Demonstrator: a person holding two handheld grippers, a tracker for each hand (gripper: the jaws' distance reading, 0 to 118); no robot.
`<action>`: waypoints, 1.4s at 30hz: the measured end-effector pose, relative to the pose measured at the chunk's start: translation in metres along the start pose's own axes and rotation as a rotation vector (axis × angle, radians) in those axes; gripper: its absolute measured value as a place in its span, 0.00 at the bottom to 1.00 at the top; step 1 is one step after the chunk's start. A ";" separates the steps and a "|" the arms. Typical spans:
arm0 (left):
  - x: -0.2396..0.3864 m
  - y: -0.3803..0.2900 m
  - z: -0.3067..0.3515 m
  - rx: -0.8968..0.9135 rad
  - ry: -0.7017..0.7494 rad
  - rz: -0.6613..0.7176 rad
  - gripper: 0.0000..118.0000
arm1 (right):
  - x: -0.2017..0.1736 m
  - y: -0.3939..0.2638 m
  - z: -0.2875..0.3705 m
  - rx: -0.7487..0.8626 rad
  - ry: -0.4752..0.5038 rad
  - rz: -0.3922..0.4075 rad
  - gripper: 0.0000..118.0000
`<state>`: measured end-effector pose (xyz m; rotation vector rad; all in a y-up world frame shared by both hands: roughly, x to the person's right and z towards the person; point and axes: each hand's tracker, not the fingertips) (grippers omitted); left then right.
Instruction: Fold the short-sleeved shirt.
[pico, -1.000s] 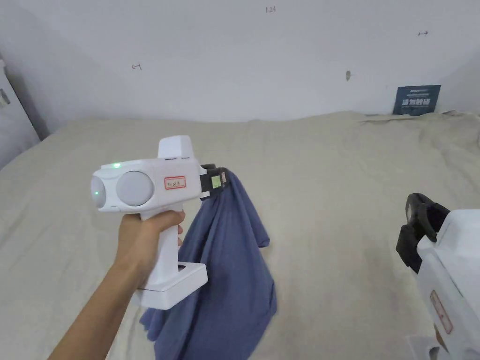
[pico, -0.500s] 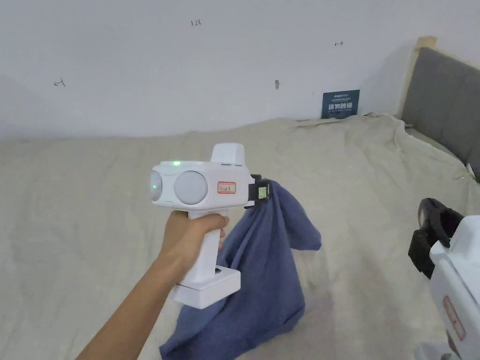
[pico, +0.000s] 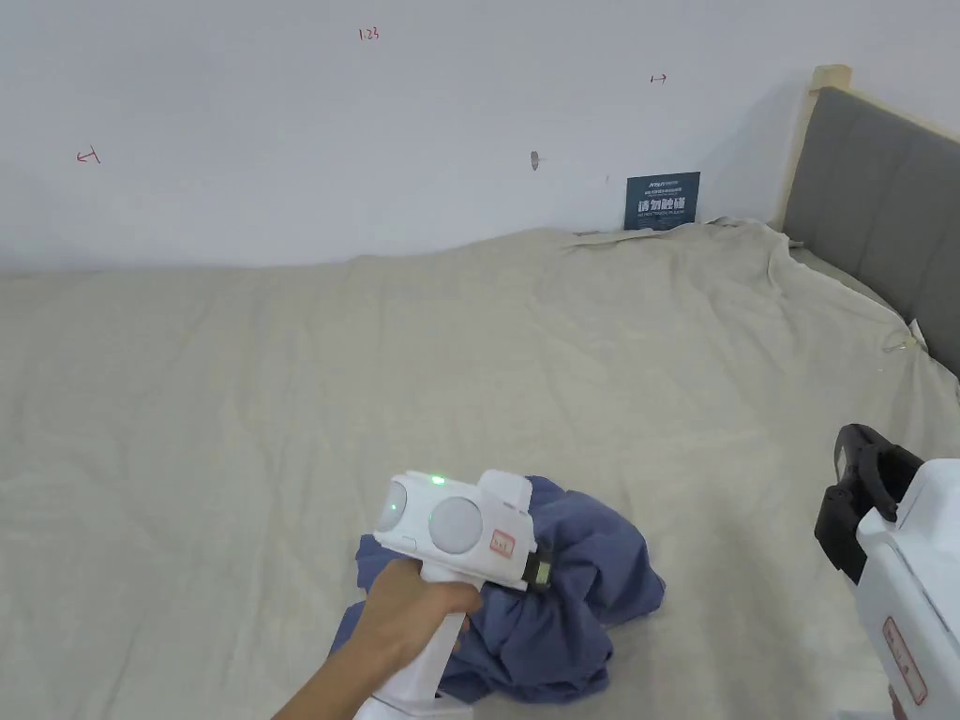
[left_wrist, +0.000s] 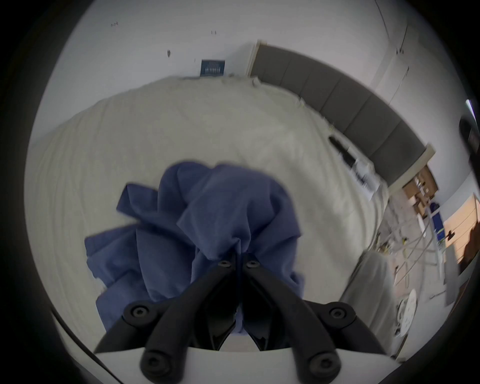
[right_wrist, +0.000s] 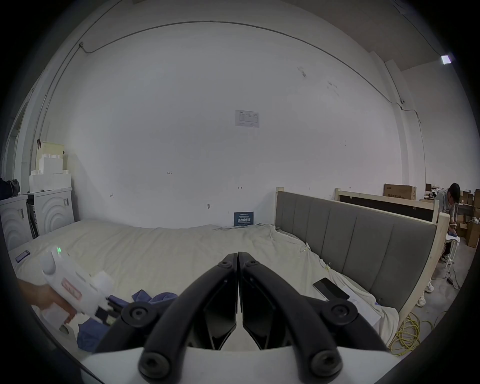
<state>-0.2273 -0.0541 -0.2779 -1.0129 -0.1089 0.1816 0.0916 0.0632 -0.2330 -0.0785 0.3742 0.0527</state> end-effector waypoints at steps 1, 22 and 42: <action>-0.001 -0.007 -0.008 -0.040 0.018 -0.023 0.00 | -0.002 0.001 0.001 -0.003 0.002 0.000 0.00; -0.025 -0.023 0.081 0.292 0.174 0.092 1.00 | -0.019 0.012 0.005 0.010 0.041 0.022 0.00; -0.063 -0.111 0.221 1.015 0.721 0.066 0.97 | -0.041 0.019 0.006 0.060 0.071 0.020 0.00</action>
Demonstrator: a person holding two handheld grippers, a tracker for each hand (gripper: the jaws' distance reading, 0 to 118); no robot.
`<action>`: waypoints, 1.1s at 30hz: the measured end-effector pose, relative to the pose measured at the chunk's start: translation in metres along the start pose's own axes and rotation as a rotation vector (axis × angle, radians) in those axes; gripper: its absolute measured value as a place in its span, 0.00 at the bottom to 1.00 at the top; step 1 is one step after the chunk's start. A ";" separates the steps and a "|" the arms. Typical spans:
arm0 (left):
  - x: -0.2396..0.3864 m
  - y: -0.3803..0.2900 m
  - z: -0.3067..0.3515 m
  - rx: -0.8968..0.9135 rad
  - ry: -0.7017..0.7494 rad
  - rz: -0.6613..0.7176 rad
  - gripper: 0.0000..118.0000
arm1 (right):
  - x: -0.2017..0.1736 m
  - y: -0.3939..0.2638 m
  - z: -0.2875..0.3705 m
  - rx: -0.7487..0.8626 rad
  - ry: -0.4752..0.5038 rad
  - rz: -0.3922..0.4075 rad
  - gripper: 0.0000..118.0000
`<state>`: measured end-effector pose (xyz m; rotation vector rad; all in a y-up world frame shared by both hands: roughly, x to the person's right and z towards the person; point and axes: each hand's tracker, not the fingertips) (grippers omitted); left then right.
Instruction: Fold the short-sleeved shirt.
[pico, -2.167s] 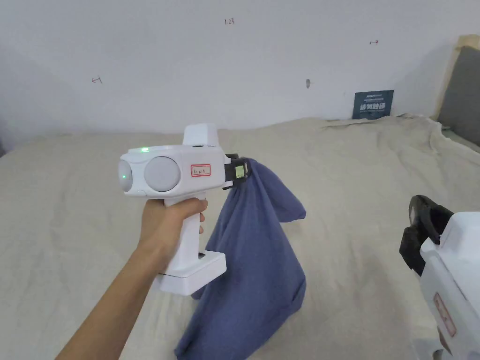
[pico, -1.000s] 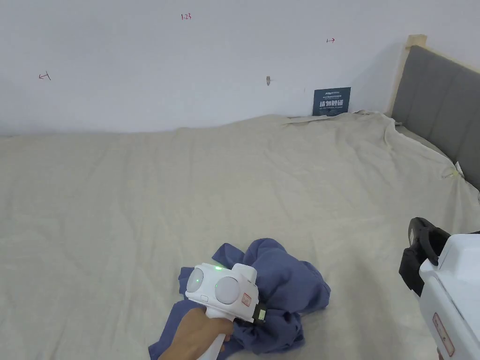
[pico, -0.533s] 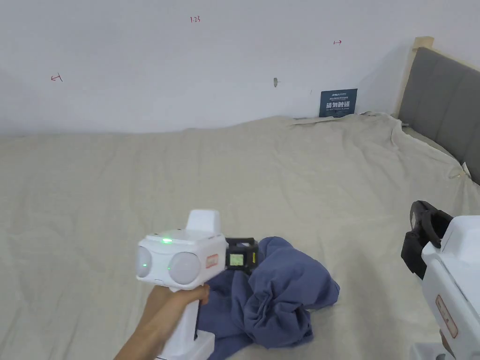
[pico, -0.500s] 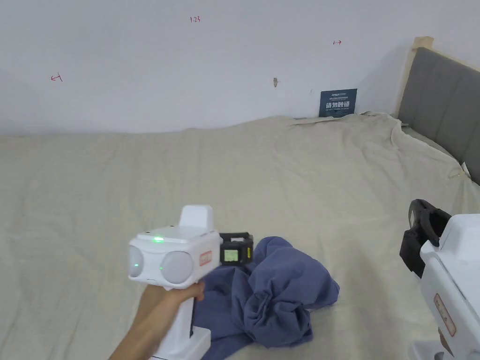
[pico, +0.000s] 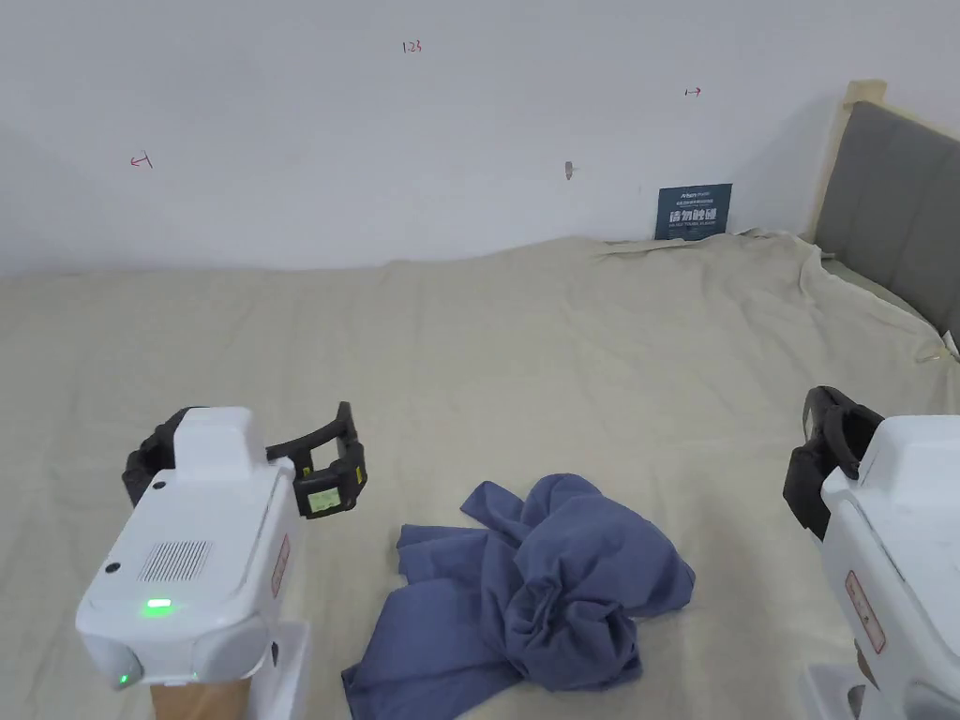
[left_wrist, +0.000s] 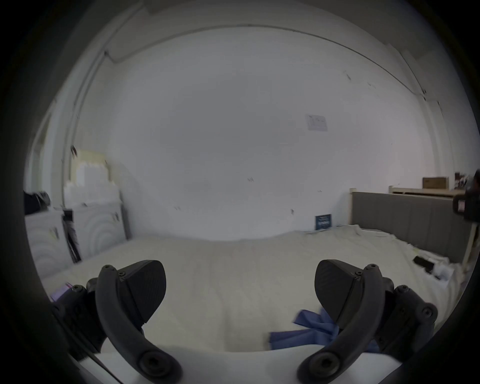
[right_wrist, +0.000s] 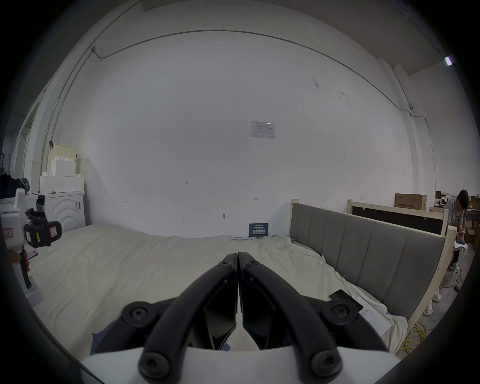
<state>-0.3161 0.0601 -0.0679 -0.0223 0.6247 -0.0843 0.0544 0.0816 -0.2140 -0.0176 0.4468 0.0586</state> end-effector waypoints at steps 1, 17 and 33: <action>0.000 -0.002 0.004 0.012 0.019 -0.023 0.95 | -0.001 0.000 0.000 0.000 0.001 -0.001 0.00; -0.012 -0.018 0.025 -0.024 0.022 0.002 0.00 | -0.005 -0.003 0.001 -0.005 0.012 -0.013 0.00; -0.008 -0.020 0.012 -0.148 0.001 0.004 0.00 | -0.011 0.002 0.004 -0.007 0.021 -0.011 0.00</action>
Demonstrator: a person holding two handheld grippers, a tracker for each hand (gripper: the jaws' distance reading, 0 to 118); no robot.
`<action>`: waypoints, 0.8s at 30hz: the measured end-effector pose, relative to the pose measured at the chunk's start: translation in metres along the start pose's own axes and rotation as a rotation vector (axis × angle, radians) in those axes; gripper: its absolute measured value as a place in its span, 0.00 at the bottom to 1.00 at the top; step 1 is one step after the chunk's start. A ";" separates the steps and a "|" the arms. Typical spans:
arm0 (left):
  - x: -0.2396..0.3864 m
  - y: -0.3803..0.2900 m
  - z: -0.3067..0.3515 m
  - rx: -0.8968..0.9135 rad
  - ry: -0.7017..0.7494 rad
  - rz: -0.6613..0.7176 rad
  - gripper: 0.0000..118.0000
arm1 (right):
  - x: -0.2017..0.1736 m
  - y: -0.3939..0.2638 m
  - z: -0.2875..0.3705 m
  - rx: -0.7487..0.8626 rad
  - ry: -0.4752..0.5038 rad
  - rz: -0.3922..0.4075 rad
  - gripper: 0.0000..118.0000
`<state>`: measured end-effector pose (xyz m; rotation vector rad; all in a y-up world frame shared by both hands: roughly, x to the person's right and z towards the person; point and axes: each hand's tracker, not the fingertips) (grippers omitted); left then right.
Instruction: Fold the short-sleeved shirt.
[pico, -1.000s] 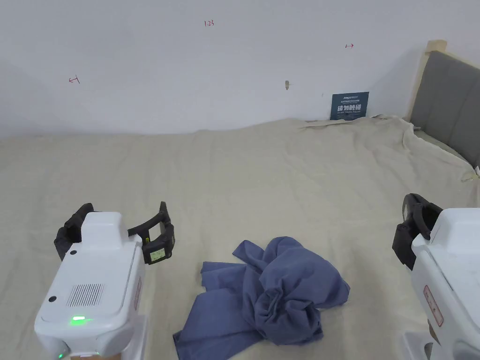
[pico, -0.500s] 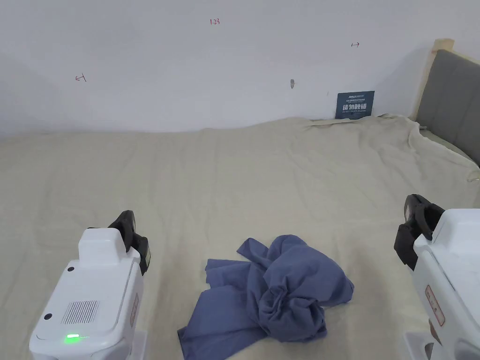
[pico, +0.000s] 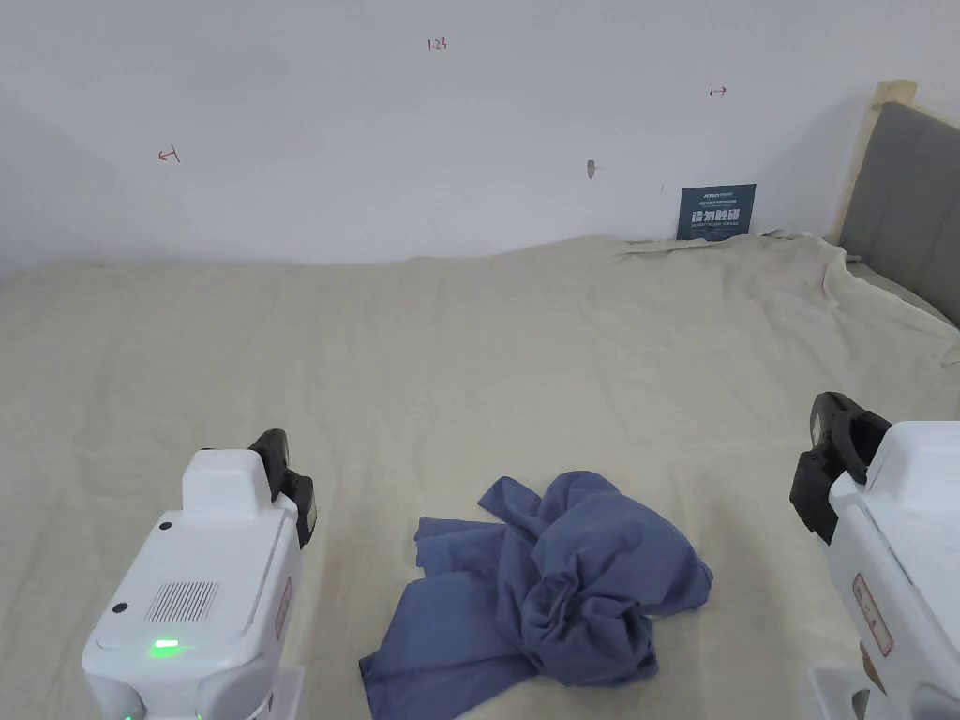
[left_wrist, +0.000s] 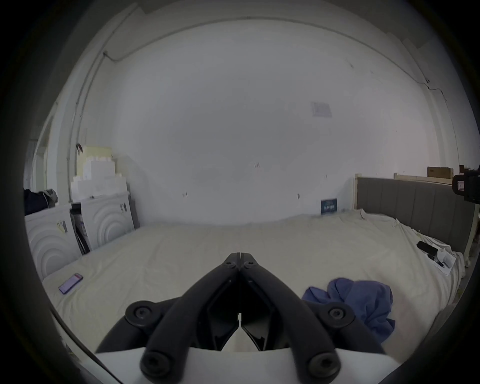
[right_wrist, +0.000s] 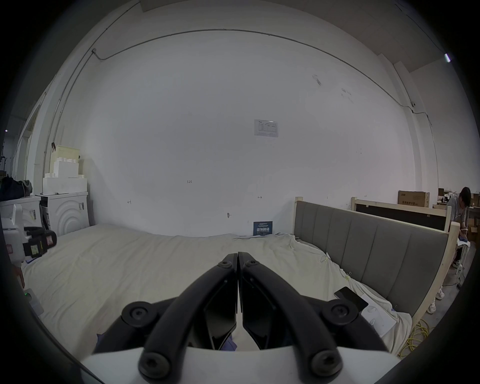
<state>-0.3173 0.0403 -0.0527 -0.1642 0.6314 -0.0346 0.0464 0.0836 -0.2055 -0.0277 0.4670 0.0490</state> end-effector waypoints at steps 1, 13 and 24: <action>0.000 -0.001 -0.005 -0.042 -0.013 0.010 0.00 | 0.000 0.000 0.000 -0.001 0.002 -0.001 0.00; 0.025 -0.072 -0.037 -0.652 -0.168 0.153 0.00 | 0.001 -0.013 -0.007 -0.034 0.012 -0.006 0.00; 0.056 -0.148 -0.059 -0.934 -0.188 0.154 0.80 | 0.004 -0.023 -0.014 -0.063 0.022 -0.009 0.00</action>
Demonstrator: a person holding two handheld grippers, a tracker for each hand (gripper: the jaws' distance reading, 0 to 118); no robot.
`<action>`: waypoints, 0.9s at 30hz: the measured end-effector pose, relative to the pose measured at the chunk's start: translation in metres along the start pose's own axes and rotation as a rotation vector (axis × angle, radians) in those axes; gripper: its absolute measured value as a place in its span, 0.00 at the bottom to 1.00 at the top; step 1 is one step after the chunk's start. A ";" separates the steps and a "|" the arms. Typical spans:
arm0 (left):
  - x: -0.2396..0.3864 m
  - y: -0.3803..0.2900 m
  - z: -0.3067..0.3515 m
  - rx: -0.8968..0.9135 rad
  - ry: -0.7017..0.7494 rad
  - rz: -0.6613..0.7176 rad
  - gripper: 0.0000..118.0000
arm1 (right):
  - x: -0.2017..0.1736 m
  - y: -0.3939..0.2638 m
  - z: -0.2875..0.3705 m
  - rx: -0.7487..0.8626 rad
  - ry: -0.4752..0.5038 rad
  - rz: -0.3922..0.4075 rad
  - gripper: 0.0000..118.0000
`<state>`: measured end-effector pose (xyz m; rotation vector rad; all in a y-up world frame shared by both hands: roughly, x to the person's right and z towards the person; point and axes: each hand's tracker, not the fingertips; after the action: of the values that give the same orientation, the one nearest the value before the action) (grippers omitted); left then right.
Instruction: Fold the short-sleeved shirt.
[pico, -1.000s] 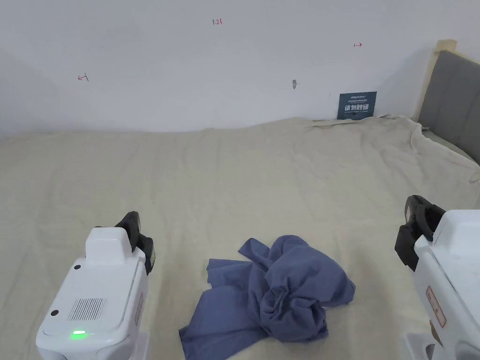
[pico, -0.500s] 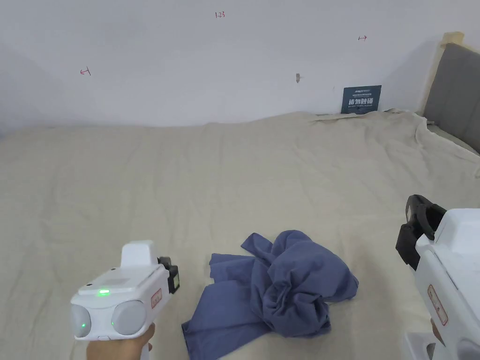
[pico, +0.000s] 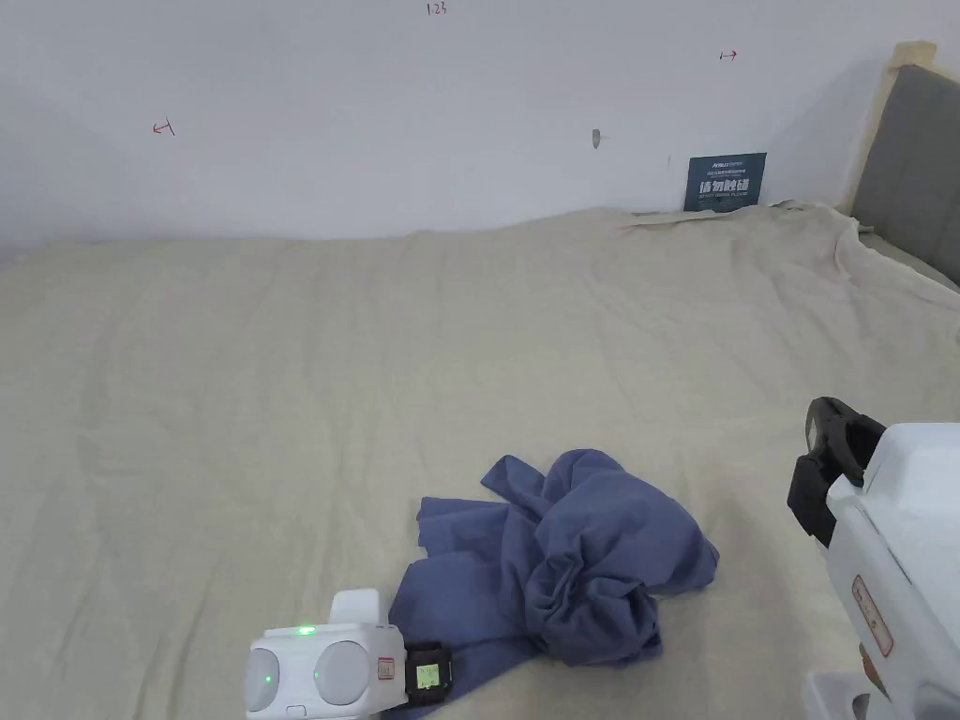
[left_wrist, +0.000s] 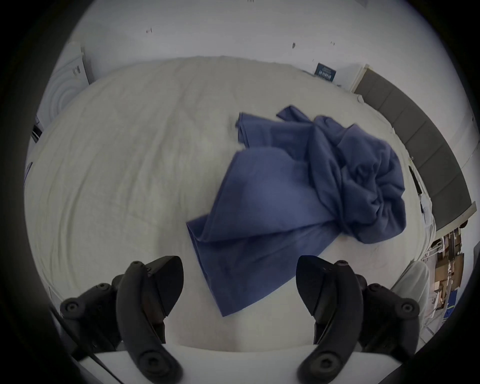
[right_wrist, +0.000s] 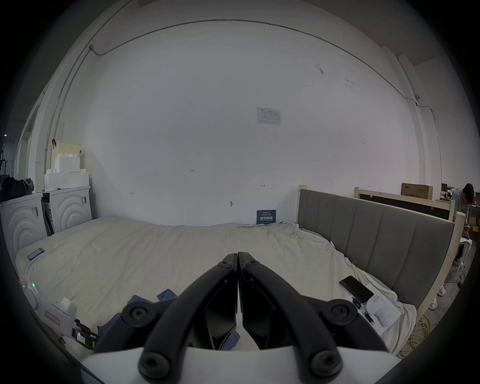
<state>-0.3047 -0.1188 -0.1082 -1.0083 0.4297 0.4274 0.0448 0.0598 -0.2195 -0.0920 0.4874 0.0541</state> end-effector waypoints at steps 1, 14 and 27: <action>0.001 0.000 -0.004 -0.010 0.000 -0.003 0.80 | 0.000 -0.001 -0.001 -0.003 0.001 0.000 0.00; 0.021 -0.011 0.006 0.005 0.062 -0.170 0.04 | 0.002 -0.011 -0.010 -0.040 0.006 0.000 0.00; 0.000 0.018 0.054 0.189 -0.067 -0.105 0.01 | 0.007 -0.053 -0.125 -0.417 0.074 -0.096 0.24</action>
<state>-0.3065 -0.0633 -0.0962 -0.8263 0.3483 0.3192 -0.0031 -0.0057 -0.3289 -0.5278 0.5394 0.0574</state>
